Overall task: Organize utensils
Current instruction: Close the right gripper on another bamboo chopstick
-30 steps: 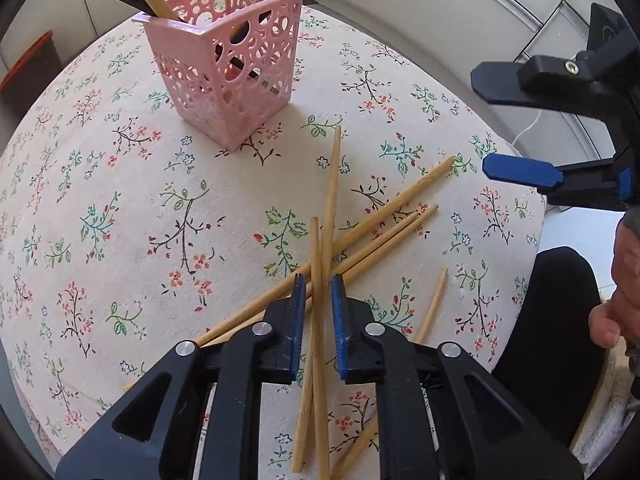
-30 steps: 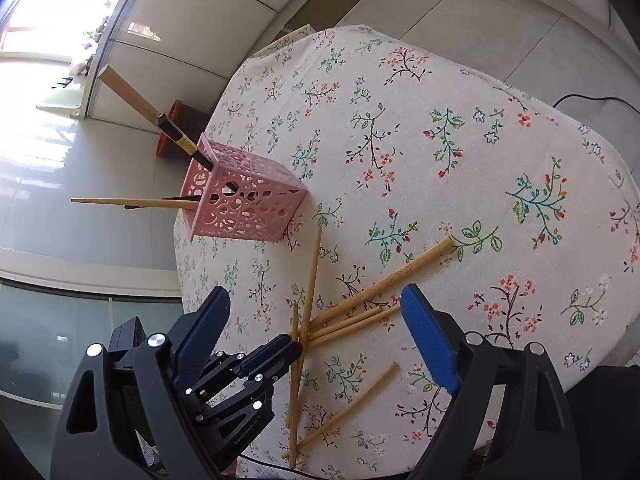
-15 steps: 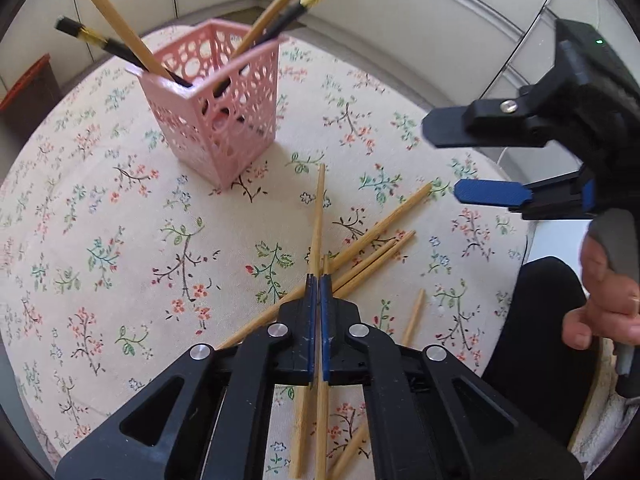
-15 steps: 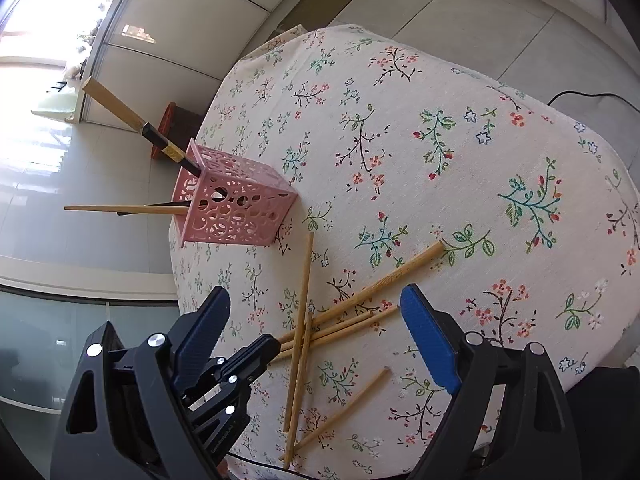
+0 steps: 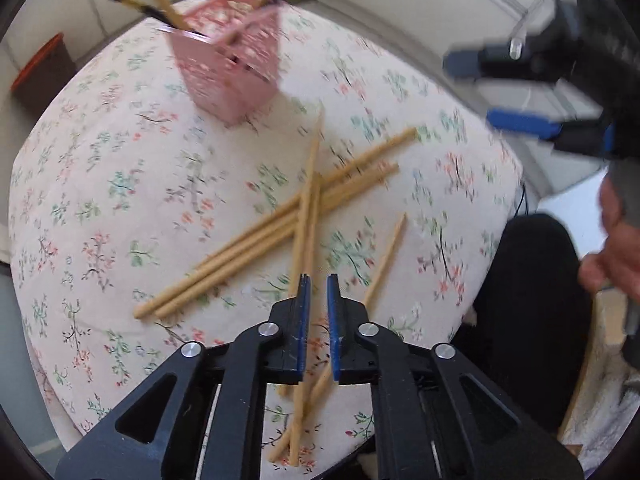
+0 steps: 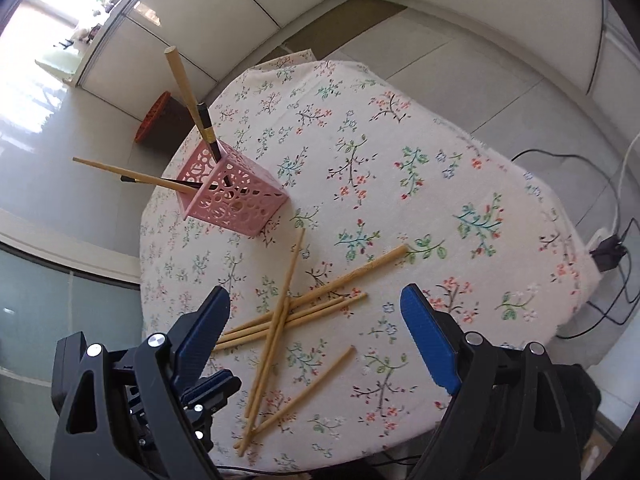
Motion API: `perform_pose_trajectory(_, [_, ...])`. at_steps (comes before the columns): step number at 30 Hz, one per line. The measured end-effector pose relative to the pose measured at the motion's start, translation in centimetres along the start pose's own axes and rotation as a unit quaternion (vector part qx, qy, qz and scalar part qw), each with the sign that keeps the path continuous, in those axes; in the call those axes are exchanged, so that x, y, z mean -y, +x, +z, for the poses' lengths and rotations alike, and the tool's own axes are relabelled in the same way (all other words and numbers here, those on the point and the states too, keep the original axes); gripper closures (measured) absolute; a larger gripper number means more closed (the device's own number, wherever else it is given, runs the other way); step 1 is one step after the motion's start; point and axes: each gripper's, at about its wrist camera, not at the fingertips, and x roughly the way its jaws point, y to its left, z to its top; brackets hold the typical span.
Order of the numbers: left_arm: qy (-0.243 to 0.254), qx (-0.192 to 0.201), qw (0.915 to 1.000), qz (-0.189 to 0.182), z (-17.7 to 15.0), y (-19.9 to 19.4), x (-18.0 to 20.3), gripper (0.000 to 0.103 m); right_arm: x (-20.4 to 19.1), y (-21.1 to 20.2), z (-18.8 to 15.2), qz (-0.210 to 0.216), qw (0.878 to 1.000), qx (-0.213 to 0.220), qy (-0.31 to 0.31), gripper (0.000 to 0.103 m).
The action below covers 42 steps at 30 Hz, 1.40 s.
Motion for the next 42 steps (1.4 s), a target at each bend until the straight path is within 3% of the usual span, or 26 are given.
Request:
perform_pose_trajectory(2, [0.018,-0.008,0.9994,0.028,0.0,0.7,1.2,0.066,0.4,-0.9,-0.3,-0.011,1.0,0.009,-0.008,0.018])
perform_pose_trajectory(10, [0.063,-0.019,0.9978,0.013,1.7,2.8,4.2,0.065,4.3,-2.5,-0.1,-0.009,1.0,0.004,0.02,0.018])
perform_pose_trajectory(16, [0.088,-0.069,0.9932,0.034,2.1,6.4,5.4,0.064,5.7,-2.1,0.3,-0.008,0.999,-0.002,0.034,0.018])
perform_pose_trajectory(19, [0.104,-0.059,0.9926,0.019,2.3,6.1,5.6,0.071,6.1,-2.0,0.6,-0.01,0.999,-0.002,0.043,0.018])
perform_pose_trajectory(22, [0.086,-0.043,0.9952,-0.02,2.4,5.7,5.0,0.095,6.2,-1.7,0.7,-0.011,0.999,-0.008,0.049,0.018])
perform_pose_trajectory(26, [0.081,0.014,0.9961,-0.033,1.9,3.9,4.0,0.099,5.7,-0.8,0.6,-0.013,0.998,-0.019,0.055,0.018])
perform_pose_trajectory(31, [0.032,0.125,0.9887,-0.077,1.4,-3.3,1.2,0.099,2.8,1.3,1.0,-0.024,0.999,-0.033,0.032,0.018])
perform_pose_trajectory(34, [-0.004,0.188,0.979,-0.078,0.5,-7.8,-0.9,0.099,-0.2,3.8,1.3,-0.034,0.998,-0.056,0.006,0.018])
perform_pose_trajectory(38, [-0.041,0.264,0.9602,-0.083,-1.3,-13.0,-3.4,0.099,-3.6,7.9,2.0,-0.049,0.995,-0.084,-0.008,0.018])
perform_pose_trajectory(42, [-0.06,0.299,0.9491,-0.077,-2.7,-15.0,-4.2,0.099,-4.7,11.6,2.5,-0.091,0.991,-0.094,0.007,0.021])
